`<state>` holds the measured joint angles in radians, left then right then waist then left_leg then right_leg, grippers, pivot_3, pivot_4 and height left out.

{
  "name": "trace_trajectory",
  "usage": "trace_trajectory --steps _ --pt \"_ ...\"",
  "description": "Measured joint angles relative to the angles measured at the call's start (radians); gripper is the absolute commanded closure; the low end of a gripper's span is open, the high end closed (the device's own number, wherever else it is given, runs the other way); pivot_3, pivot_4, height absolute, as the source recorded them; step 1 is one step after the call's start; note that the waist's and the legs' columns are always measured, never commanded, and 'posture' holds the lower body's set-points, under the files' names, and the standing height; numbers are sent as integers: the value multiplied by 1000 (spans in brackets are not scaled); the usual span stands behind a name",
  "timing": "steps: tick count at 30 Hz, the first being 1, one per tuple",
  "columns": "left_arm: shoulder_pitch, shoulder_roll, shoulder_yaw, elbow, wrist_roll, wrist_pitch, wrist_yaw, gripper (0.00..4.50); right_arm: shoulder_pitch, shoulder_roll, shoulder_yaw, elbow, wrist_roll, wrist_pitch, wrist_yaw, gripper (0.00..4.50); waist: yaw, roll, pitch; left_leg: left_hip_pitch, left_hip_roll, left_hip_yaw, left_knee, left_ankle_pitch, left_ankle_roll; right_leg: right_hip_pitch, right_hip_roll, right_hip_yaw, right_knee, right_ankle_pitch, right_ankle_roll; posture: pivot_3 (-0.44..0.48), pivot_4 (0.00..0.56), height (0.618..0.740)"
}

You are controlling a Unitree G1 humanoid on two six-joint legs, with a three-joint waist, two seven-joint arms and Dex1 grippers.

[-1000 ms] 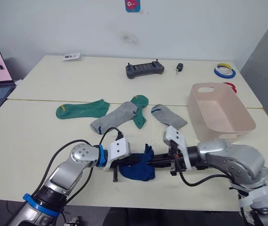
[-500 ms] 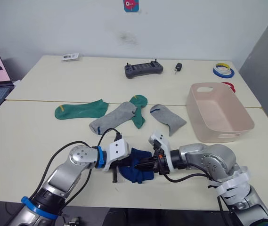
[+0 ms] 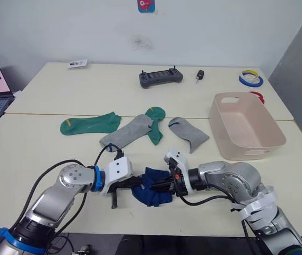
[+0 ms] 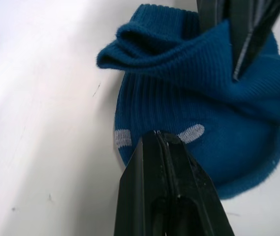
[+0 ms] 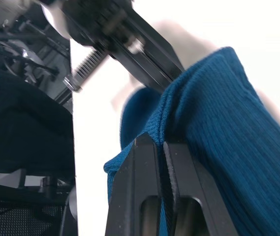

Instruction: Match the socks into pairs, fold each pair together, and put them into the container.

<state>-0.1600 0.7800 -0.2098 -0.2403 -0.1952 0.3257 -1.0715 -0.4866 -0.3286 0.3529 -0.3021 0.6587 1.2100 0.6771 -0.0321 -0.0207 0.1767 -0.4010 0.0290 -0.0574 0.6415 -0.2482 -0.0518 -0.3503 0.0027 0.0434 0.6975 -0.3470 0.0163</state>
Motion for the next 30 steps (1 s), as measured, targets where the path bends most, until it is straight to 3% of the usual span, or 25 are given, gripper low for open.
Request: trace_trajectory --steps 13,16,21,26,30 --pt "0 -2 -1 3 6 -9 0 4500 -5 77 45 32 -14 7 -22 4473 1 0 0 0 0 0 0 0 0 0 -1 0 0 0 0 0 150 740" --pt "5 -2 2 1 4 -8 1 4500 -5 82 53 43 -26 1 -31 3686 1 0 0 0 0 0 0 0 0 0 -1 0 0 0 0 0 150 740" --pt "23 -1 26 -3 -19 12 11 4500 -5 80 35 39 -26 7 -47 2007 -1 0 0 0 0 0 0 0 0 -1 -1 0 0 0 0 0 150 740" --pt "111 49 154 -44 -124 123 9 4500 -5 36 -84 -66 46 91 -53 213 -1 0 1 -1 1 0 -1 0 0 -2 -1 0 0 0 0 0 150 740" --pt "128 84 241 -47 -172 162 1 4500 9 -4 -147 -137 93 123 -55 100 -1 1 2 -1 0 0 -2 0 0 -2 -1 1 0 0 0 0 150 740"
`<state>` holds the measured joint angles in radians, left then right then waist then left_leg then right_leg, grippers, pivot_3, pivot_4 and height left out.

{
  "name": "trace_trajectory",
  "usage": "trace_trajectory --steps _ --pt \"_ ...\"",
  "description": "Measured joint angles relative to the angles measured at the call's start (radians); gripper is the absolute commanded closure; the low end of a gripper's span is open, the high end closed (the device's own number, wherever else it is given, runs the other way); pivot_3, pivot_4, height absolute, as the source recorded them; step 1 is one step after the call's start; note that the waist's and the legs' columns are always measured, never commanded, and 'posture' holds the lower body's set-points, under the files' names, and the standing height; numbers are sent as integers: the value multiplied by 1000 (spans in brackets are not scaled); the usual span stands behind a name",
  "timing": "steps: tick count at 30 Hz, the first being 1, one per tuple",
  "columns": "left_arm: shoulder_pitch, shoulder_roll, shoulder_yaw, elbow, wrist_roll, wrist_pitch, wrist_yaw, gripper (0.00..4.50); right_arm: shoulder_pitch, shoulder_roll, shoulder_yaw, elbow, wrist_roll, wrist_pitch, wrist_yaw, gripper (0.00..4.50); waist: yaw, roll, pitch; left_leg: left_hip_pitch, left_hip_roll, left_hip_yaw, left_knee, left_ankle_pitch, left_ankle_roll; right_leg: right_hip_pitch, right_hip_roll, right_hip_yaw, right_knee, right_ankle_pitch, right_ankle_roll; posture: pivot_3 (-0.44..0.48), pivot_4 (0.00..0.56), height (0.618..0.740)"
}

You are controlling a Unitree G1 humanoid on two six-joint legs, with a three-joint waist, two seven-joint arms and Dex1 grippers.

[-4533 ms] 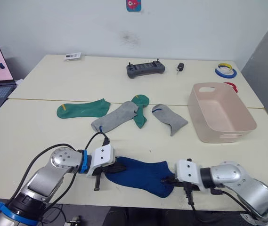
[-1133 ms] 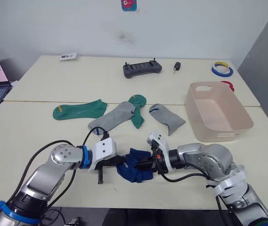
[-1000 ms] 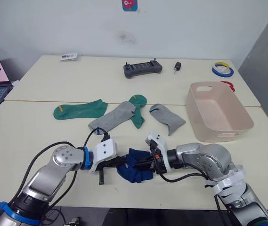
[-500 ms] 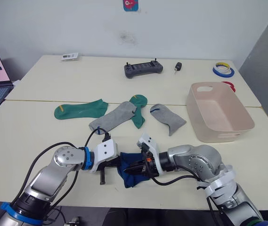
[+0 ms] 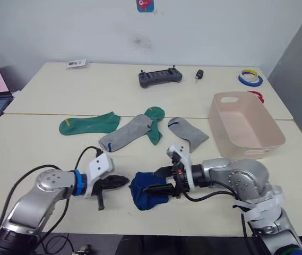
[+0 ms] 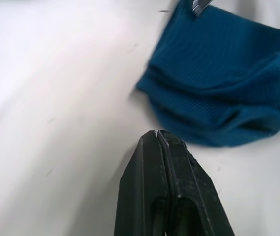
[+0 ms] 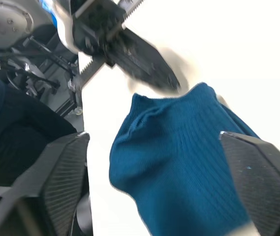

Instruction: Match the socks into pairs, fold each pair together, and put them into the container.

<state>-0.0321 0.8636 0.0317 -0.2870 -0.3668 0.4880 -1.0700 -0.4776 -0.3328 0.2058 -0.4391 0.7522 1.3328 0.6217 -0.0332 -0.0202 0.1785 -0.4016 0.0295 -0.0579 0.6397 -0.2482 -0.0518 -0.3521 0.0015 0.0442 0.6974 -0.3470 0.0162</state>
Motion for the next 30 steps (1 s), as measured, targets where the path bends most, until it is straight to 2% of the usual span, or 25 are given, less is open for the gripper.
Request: trace_trajectory --steps 2,3,4,7,10,11,14,19,25,30 --pt "-14 6 54 1 -44 30 -2 4500 12 -31 -19 -49 12 -23 1 100 1 0 0 0 0 0 0 0 0 0 0 0 0 0 0 0 150 740" --pt "-29 6 78 0 -72 50 -3 4500 22 -62 -17 -71 1 -55 5 505 4 0 1 0 -1 0 0 0 0 0 -1 -1 -1 0 0 0 150 740" --pt "-47 7 96 -1 -93 65 -2 4500 29 -89 -15 -82 -19 -84 8 720 4 0 1 0 -1 0 0 0 0 0 -1 -1 -1 0 0 0 150 740" --pt "-129 6 97 -62 -153 119 -5 4500 42 -157 17 -91 -95 -200 18 1777 3 -2 2 0 -1 1 0 0 0 0 -1 -1 -1 0 0 0 150 740" --pt "-212 -16 18 -149 -184 141 -12 4500 50 -179 91 -82 -179 -314 34 2977 1 -2 2 0 -1 2 0 0 0 0 0 0 -1 0 0 0 150 740" --pt "-224 -25 -8 -161 -184 141 -14 4500 53 -179 110 -76 -196 -338 37 3243 0 -2 2 0 -1 2 0 0 0 0 0 0 -1 0 0 0 150 740" --pt "-262 -69 -127 -165 -163 134 -19 4500 58 -192 186 -37 -282 -427 50 4443 -3 -3 2 0 -1 4 0 0 0 0 0 1 -1 0 0 0 150 740" --pt "-272 -32 -286 -97 -30 25 -107 4500 60 -189 262 13 -382 -522 60 4443 -3 -2 2 0 0 3 0 0 0 -1 2 0 0 0 0 0 150 740" --pt "-230 10 -324 6 70 -79 -167 4500 60 -194 317 36 -461 -560 77 4443 1 -2 3 0 0 3 0 0 0 -1 2 0 0 0 0 0 150 740" --pt "-194 43 -314 17 85 -114 -186 4500 68 -219 323 37 -497 -589 97 4443 1 -2 3 0 0 3 0 0 0 0 1 0 0 0 0 0 150 740"
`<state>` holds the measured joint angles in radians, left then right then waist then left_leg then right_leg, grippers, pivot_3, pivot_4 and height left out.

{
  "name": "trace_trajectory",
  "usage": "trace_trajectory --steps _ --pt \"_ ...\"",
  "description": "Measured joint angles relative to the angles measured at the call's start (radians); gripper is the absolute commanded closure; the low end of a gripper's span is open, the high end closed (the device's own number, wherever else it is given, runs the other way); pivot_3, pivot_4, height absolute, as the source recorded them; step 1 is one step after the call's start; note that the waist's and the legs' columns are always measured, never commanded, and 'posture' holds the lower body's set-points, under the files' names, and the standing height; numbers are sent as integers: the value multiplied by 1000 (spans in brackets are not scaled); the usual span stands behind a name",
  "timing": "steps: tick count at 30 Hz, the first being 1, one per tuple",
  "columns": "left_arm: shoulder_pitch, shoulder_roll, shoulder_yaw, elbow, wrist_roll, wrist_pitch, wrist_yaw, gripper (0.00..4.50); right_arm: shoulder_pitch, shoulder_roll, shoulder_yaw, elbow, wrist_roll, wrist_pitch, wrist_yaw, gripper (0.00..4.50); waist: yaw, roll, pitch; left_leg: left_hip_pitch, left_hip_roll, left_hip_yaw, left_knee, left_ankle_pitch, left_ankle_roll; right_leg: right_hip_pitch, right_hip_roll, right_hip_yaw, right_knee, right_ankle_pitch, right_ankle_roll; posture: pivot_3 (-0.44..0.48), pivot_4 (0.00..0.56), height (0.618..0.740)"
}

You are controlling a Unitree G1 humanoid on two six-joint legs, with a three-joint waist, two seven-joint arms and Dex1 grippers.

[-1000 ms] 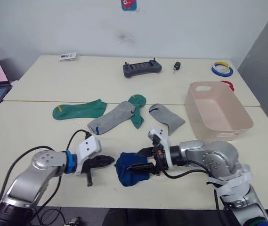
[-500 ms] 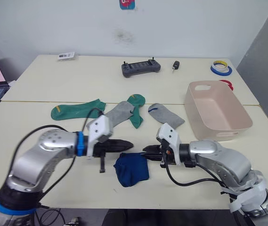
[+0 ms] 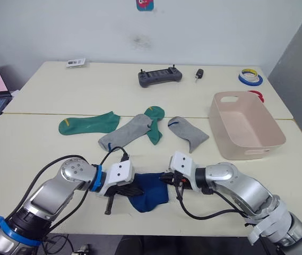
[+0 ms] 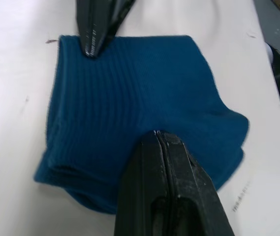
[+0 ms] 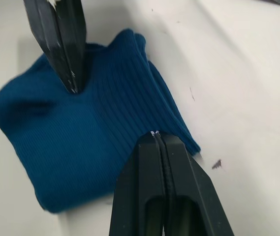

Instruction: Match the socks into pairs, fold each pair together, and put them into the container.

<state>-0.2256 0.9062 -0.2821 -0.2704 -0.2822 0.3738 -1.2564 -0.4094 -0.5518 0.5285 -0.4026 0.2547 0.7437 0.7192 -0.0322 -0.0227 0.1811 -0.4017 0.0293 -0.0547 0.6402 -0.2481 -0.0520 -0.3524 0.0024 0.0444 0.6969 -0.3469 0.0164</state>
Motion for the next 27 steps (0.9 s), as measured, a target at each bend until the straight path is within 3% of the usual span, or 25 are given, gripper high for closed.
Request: trace_trajectory --steps 8,18,27 --pt "-26 24 139 -145 -128 130 29 4500 45 -73 -149 -112 121 -42 140 4443 2 -1 2 0 0 -2 1 0 0 1 0 -1 0 0 0 0 150 740" --pt "-3 -22 9 -55 33 66 89 4500 56 -31 56 -27 -8 -126 187 4443 0 0 2 0 0 -1 2 0 0 1 1 -1 0 0 0 0 150 740" --pt "48 -30 53 -22 3 12 91 4500 110 -138 5 -41 -53 -197 222 4443 2 0 2 1 0 -2 2 0 0 3 -1 -1 0 0 0 0 150 740"
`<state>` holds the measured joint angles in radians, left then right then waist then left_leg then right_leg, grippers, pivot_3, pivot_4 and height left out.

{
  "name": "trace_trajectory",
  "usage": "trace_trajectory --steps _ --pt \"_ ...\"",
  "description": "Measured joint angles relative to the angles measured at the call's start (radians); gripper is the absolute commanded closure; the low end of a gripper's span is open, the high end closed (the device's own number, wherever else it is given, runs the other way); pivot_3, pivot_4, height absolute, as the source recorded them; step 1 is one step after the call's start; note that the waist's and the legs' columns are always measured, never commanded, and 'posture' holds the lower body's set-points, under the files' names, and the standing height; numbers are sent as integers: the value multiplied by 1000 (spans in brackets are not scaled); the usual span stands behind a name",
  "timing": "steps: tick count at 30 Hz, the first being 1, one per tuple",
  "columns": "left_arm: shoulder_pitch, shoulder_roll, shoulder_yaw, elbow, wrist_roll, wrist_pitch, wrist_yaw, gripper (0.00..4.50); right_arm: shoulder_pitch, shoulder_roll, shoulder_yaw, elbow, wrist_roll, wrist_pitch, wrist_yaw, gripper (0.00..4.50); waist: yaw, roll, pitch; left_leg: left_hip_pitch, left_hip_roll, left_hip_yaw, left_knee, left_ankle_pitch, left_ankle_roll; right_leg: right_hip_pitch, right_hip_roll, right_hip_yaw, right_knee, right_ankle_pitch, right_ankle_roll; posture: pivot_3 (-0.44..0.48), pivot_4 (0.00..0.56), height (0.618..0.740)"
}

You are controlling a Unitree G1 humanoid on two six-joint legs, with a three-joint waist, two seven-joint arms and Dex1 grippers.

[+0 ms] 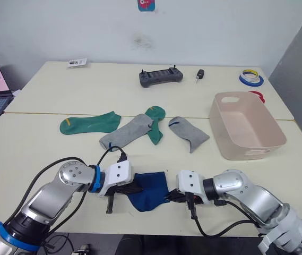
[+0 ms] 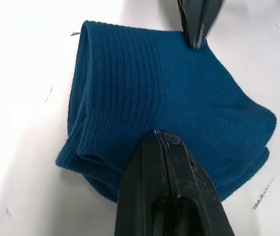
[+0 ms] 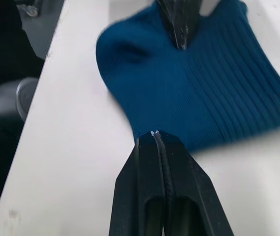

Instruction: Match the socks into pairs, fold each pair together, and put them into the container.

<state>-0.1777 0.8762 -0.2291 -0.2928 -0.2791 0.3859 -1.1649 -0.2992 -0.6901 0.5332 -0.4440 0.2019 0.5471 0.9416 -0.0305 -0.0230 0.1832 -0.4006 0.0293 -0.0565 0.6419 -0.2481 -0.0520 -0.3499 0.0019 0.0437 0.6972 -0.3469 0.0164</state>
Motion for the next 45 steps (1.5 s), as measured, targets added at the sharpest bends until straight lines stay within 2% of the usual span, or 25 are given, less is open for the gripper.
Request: trace_trajectory --steps 7,14,19,23,28,37,45 --pt "16 36 82 -123 -110 113 -8 4500 52 -34 -100 -78 77 86 1 4443 0 0 0 -1 0 -1 0 0 0 0 0 0 0 0 0 0 150 740" --pt "45 32 9 -38 -6 30 -4 4500 85 -28 -204 -105 164 205 -31 4443 1 0 0 -1 0 -1 0 0 0 0 0 0 0 0 0 0 150 740" --pt "36 20 -7 11 18 -47 -7 4500 10 66 -310 -101 330 508 -113 3297 1 1 0 1 0 0 0 0 0 1 0 1 0 0 0 0 150 740" --pt "46 17 -6 14 18 -67 -3 4500 -54 168 -356 -56 415 711 -198 1902 1 1 -1 1 -1 -1 -1 0 0 1 0 1 0 0 0 0 150 740" --pt "67 18 0 14 25 -89 4 4500 -76 261 -353 -11 432 842 -291 147 -1 2 -1 1 -1 0 -1 0 0 1 0 1 0 0 0 0 150 740" --pt "86 18 1 10 26 -91 17 4500 -123 438 -357 65 448 932 -387 147 -3 6 -6 2 0 1 -2 0 0 1 0 1 0 0 0 0 150 740" --pt "91 18 5 11 28 -95 18 4500 -161 528 -367 147 454 947 -412 147 -4 8 -8 2 0 2 -3 0 0 0 0 1 0 0 0 0 150 740"
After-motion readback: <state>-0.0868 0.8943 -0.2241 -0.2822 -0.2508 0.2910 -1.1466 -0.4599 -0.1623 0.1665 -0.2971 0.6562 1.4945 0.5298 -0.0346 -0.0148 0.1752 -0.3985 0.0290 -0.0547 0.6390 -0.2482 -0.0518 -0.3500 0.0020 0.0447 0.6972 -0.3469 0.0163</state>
